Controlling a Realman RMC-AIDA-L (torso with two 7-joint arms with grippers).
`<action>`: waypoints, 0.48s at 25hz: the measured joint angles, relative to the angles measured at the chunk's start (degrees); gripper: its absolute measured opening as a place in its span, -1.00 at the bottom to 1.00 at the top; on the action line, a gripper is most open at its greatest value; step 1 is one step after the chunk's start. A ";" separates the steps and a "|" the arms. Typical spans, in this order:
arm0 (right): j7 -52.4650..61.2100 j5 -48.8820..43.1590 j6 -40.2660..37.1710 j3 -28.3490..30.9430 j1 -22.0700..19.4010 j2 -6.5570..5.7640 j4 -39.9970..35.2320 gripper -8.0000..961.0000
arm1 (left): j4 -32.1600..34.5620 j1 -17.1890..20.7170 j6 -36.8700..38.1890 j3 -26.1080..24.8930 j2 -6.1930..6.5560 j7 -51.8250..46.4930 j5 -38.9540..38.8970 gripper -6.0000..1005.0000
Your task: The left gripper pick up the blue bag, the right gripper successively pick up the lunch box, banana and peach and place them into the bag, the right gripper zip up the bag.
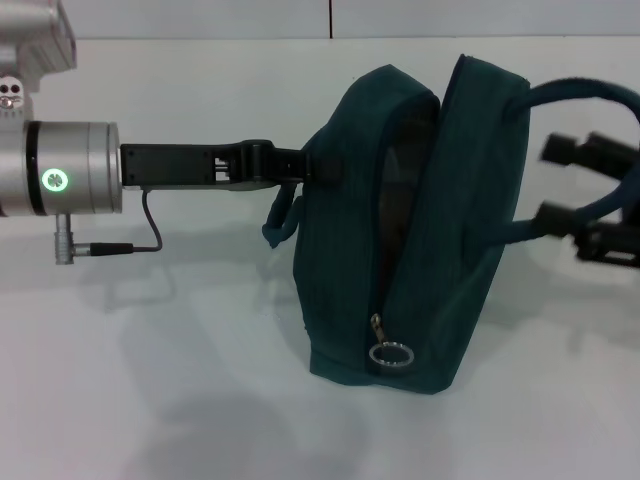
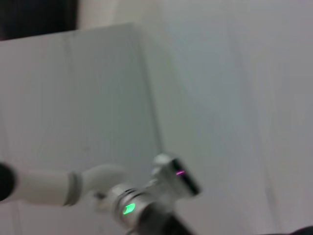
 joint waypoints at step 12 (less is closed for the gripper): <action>0.76 -0.64 9.78 2.80 2.56 -1.45 0.54 0.77 | 0.01 0.01 0.07 -2.25 -0.03 0.03 -0.81 -0.88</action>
